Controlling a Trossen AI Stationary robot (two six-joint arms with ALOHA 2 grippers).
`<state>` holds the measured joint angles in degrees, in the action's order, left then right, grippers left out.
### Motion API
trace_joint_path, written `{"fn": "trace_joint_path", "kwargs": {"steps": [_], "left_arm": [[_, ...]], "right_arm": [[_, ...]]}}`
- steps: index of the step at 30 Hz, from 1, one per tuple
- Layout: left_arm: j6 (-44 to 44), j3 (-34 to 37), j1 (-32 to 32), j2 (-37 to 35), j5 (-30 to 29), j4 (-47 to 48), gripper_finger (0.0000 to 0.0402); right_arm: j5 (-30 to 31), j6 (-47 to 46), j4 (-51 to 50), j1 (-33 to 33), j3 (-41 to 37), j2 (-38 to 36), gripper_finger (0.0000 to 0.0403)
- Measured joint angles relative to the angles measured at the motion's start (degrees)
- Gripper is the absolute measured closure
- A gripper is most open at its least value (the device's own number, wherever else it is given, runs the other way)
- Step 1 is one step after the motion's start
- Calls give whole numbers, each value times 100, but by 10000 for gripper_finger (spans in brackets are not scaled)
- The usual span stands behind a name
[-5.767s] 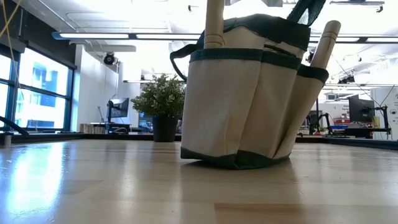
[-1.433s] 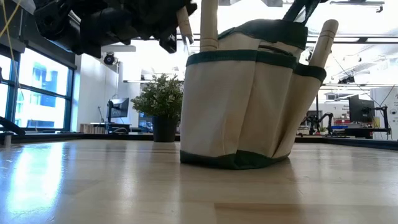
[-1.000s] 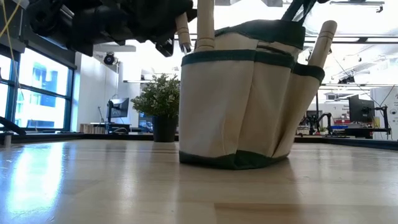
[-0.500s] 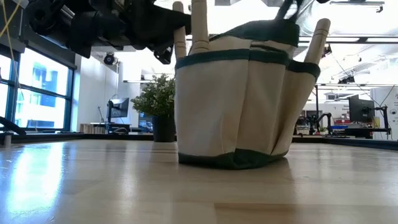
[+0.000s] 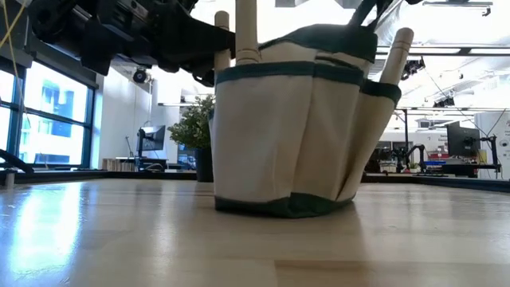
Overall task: Pick & Place Garden tools in Gardening bag
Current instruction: Put the brown trowel into the green bag
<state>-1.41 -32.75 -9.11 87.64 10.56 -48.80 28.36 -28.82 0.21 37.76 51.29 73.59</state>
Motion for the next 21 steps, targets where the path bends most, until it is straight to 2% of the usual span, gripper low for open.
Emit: {"fn": "trace_joint_path", "kwargs": {"steps": [11,17,21], "left_arm": [[37,0,-3,0,292,101,338],[192,9,-3,0,307,164,294],[197,9,-3,0,304,271,286]], "right_arm": [[0,-6,46,0,0,2,147],[0,-74,46,0,0,2,147],[0,-115,45,0,0,1,147]]}}
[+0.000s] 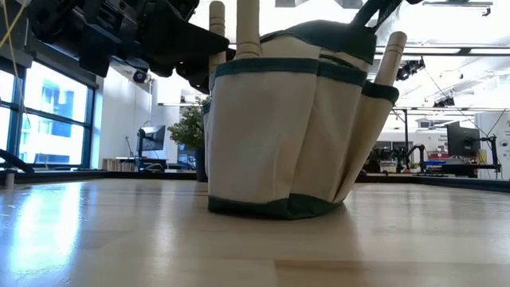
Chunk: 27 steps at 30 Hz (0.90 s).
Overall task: Pick & Place Garden tools in Gardening bag
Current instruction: Put the brown trowel into the green bag
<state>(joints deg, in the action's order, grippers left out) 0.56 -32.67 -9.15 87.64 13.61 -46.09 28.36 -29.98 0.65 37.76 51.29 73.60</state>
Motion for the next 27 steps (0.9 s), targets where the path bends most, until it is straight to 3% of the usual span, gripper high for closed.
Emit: {"fn": "trace_joint_path", "kwargs": {"steps": [27], "left_arm": [[-3,-2,11,0,-70,-442,281]], "right_arm": [[-4,-1,-5,0,0,0,147]]}}
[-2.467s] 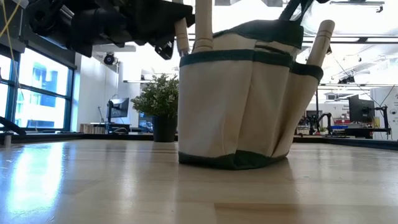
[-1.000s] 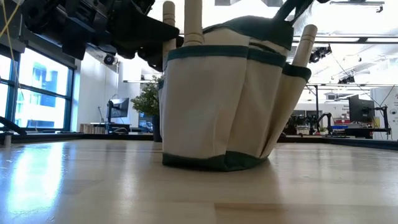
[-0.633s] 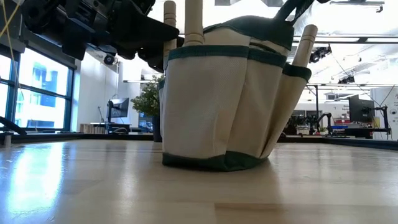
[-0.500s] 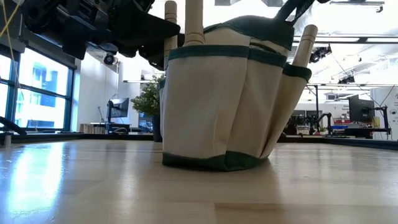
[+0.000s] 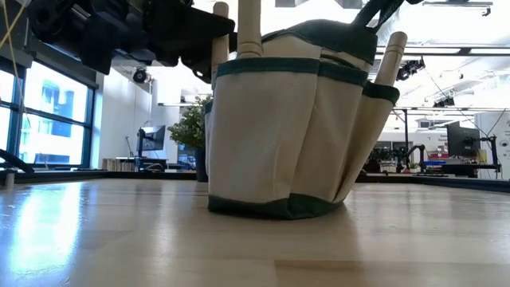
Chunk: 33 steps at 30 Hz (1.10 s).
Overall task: Pick & Place Garden tools in Gardening bag
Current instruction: Put the brown trowel into the green bag, then put the green scissors into the green bag
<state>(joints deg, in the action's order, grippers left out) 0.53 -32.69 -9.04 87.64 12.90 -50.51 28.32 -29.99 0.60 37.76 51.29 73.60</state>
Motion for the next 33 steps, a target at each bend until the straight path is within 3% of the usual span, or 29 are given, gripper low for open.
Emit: {"fn": "trace_joint_path", "kwargs": {"steps": [23,33], "left_arm": [[-223,0,0,-2,-323,-1028,281],[-493,-2,2,-409,-303,-1093,281]], "right_arm": [[-40,-20,-46,0,0,0,147],[-175,8,-50,0,0,2,147]]}}
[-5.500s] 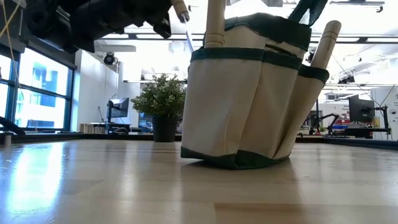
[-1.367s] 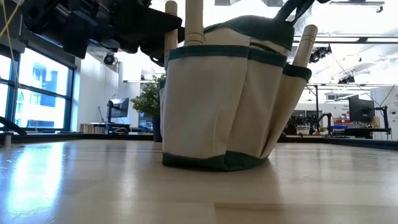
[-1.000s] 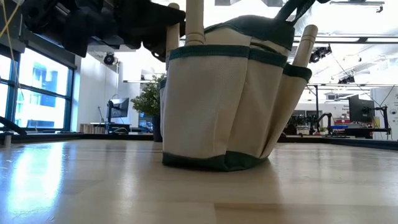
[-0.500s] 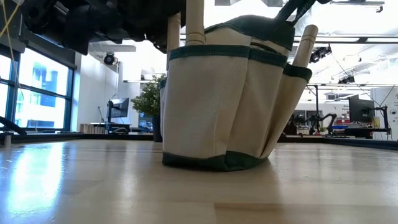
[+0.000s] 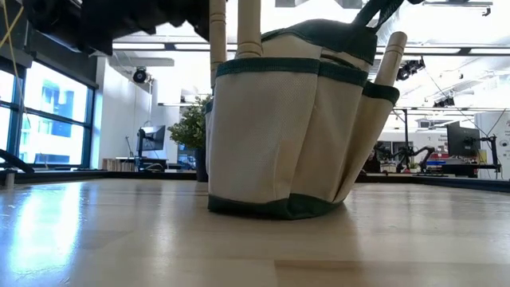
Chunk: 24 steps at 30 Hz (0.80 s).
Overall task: Pick & Place Garden tools in Gardening bag
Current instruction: Put the green scissors into the green bag
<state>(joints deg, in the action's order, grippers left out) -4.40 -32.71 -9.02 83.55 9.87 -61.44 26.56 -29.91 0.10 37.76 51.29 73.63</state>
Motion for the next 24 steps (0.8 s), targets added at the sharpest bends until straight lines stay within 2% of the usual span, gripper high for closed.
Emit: {"fn": "trace_joint_path", "kwargs": {"steps": [5,9,14,17,24], "left_arm": [[10,0,0,-282,13,34,281],[13,0,0,-537,338,291,281],[72,-2,0,-892,634,1026,281],[221,-2,0,-1060,651,1491,281],[411,-2,0,-1267,656,2221,281]], "right_arm": [[-347,-17,0,-2,-1,0,147],[-762,-31,0,6,-2,0,147],[-773,-33,-144,90,-2,61,147],[-549,-250,-492,127,-7,83,147],[530,-982,-1291,48,-7,79,147]]}}
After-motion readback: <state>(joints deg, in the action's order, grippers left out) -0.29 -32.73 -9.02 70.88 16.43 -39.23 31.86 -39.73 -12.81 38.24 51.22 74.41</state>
